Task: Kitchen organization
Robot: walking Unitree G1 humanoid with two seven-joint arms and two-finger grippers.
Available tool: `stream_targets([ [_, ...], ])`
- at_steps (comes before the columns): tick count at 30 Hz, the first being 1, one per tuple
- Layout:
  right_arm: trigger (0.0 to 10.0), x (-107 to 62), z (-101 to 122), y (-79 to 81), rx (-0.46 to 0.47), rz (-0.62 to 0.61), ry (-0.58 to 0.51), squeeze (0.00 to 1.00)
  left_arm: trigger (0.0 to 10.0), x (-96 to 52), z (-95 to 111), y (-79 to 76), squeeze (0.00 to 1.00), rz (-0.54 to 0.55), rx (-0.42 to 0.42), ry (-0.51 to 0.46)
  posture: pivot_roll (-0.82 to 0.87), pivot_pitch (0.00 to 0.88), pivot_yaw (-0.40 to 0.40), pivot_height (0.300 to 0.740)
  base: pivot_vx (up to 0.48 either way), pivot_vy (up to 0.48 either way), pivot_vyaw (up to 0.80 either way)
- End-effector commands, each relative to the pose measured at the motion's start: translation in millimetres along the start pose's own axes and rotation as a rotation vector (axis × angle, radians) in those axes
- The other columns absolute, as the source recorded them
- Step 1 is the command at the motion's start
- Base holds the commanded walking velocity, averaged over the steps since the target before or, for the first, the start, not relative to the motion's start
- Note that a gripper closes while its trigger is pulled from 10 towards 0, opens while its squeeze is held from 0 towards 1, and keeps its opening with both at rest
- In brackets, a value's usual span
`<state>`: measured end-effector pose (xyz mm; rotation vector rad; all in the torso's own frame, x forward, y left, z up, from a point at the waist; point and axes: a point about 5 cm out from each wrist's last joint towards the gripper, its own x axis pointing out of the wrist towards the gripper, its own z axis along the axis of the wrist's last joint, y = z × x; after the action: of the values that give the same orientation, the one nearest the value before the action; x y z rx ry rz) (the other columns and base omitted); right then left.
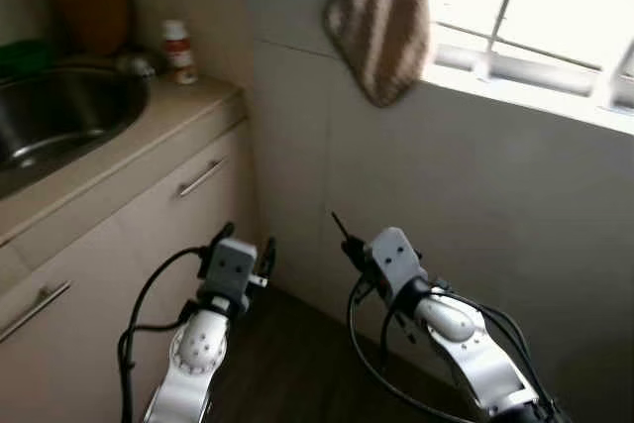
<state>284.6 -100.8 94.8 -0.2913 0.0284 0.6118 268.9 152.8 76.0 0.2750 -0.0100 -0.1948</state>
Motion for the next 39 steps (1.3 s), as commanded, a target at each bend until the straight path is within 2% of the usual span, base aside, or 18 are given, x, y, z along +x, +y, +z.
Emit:
stream_targets([
  [1,0.0,2.0,0.8,1.2,-0.012,-0.002,-0.01,0.0,10.0,1.9,-4.0,0.4,0.0,-0.016,-0.009,0.035,0.03,0.0,-0.035,0.74,0.0,0.0,0.8],
  [3,0.0,3.2,-4.5,0.7,-0.037,-0.008,0.031,0.0,10.0,3.0,-3.6,-3.3,0.0,-0.05,0.016,0.042,0.03,0.0,-0.034,0.74,0.0,0.0,0.8],
  [10,0.0,7.2,-19.2,-1.5,-0.12,-0.039,0.147,0.0,10.0,4.4,-5.8,-4.9,0.0,-0.082,0.021,0.068,0.03,0.0,-0.034,0.74,0.0,0.0,0.8],
  [15,0.0,8.8,-20.1,-0.2,-0.128,-0.042,0.144,0.0,10.0,4.8,-5.7,-5.4,0.0,-0.089,0.043,0.062,0.03,0.0,-0.034,0.74,0.0,0.0,0.8],
  [18,0.0,9.2,-16.8,-2.1,-0.133,-0.067,0.113,0.0,10.0,5.0,-3.1,-5.5,0.0,-0.081,0.053,0.039,0.04,0.0,-0.036,0.74,0.0,0.0,0.8],
  [20,0.0,8.7,-10.8,-3.5,-0.15,-0.096,0.065,0.0,10.0,4.6,5.4,-3.7,0.0,-0.057,0.083,-0.025,0.04,0.0,-0.035,0.74,0.0,0.0,0.8],
  [21,0.0,7.7,-4.4,-8.0,-0.177,-0.148,0.017,0.0,10.0,4.1,13.9,-1.2,0.0,-0.028,0.097,-0.082,0.04,0.0,-0.036,0.74,0.0,0.0,0.8],
  [23,0.0,6.7,6.2,-16.7,-0.196,-0.219,-0.051,0.0,10.0,5.5,23.8,2.3,0.0,0.007,0.095,-0.126,0.05,0.0,-0.037,0.74,0.0,0.0,0.8],
  [27,0.0,6.3,27.3,-32.3,-0.155,-0.339,-0.168,0.0,10.0,11.3,44.4,8.3,0.0,0.039,0.081,-0.194,0.05,0.0,-0.036,0.74,0.0,0.0,0.79],
  [28,10.0,6.5,35.5,-35.7,-0.151,-0.358,-0.206,0.0,10.0,13.4,50.2,10.6,0.0,0.052,0.084,-0.211,0.06,0.0,-0.036,0.74,0.0,0.0,0.0],
  [34,10.0,13.4,97.0,-52.3,-0.174,-0.433,-0.449,0.0,10.0,23.1,82.7,24.5,0.0,0.127,0.081,-0.333,0.05,0.0,-0.031,0.74,0.0,0.0,0.0],
  [35,10.0,13.4,97.0,-52.3,-0.174,-0.433,-0.449,0.0,10.0,23.1,82.7,24.5,0.0,0.127,0.081,-0.333,0.05,0.0,-0.031,0.74,0.0,0.0,0.0],
  [36,10.0,16.0,124.4,-57.2,-0.168,-0.449,-0.538,0.0,10.0,23.1,94.9,25.6,0.0,0.129,0.074,-0.384,0.05,0.0,-0.026,0.74,0.0,0.0,0.0],
  [37,10.0,16.0,124.4,-57.2,-0.168,-0.449,-0.538,0.0,10.0,23.1,94.9,25.6,0.0,0.129,0.074,-0.384,0.05,0.0,-0.026,0.74,0.0,0.0,0.0],
  [38,10.0,18.9,147.2,-58.7,-0.171,-0.442,-0.605,0.0,10.0,23.1,106.5,24.9,0.0,0.13,0.072,-0.432,0.05,0.0,-0.027,0.74,0.0,0.0,0.0],
  [39,10.0,20.0,157.0,-58.2,-0.18,-0.437,-0.637,0.0,10.0,23.1,112.0,24.0,0.0,0.128,0.075,-0.455,0.05,0.0,-0.027,0.74,0.0,0.0,0.0],
])
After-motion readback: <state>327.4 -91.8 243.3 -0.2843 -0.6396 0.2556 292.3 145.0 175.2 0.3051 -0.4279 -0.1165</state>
